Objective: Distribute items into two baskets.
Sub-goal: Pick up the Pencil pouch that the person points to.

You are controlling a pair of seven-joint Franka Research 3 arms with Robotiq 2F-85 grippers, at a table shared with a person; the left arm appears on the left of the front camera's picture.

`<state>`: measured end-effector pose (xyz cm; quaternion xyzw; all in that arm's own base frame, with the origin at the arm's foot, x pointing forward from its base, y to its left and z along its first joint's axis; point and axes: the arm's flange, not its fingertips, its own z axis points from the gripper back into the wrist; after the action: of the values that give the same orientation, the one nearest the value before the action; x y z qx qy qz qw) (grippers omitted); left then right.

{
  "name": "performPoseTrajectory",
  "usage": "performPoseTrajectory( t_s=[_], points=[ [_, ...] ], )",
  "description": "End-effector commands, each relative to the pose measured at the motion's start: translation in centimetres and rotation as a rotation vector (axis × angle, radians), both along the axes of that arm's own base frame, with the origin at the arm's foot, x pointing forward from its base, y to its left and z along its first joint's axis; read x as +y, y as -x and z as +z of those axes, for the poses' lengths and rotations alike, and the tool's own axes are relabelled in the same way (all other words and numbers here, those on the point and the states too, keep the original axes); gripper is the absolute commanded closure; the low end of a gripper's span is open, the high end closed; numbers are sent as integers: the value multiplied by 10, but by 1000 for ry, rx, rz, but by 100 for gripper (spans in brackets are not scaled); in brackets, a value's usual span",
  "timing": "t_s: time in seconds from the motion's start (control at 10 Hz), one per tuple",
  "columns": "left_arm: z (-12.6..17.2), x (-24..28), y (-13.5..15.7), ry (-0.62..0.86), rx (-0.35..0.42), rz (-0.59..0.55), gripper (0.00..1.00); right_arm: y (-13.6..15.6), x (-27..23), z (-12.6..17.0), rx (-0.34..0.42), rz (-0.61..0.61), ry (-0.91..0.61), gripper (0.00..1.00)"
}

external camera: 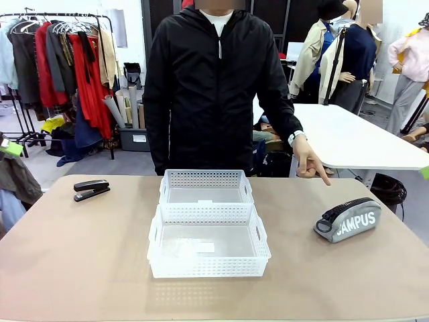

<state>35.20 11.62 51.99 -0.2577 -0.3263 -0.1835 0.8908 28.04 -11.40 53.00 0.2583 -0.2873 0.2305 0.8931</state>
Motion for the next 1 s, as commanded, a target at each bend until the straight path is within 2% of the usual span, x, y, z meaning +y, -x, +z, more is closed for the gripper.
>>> performPoseTrajectory(
  t_s=[0.0, 0.2, 0.3, 0.5, 0.7, 0.9],
  points=[
    [0, 1, -1, 12, -5, -3, 0, -40, -3, 12, 48, 199, 121, 0],
    [0, 1, -1, 12, -5, -3, 0, -77, 0, 4, 120, 307, 229, 0],
    [0, 1, -1, 12, -5, -3, 0, -98, 4, -7, 132, 354, 297, 0],
    [0, 1, -1, 12, -5, -3, 0, -141, 9, -34, 182, 523, 397, 0],
    [0, 1, -1, 12, -5, -3, 0, -169, 7, -52, 134, 642, 431, 0],
    [0, 1, -1, 12, -5, -3, 0, -187, 10, -73, 13, 768, 501, 0]
  ],
)
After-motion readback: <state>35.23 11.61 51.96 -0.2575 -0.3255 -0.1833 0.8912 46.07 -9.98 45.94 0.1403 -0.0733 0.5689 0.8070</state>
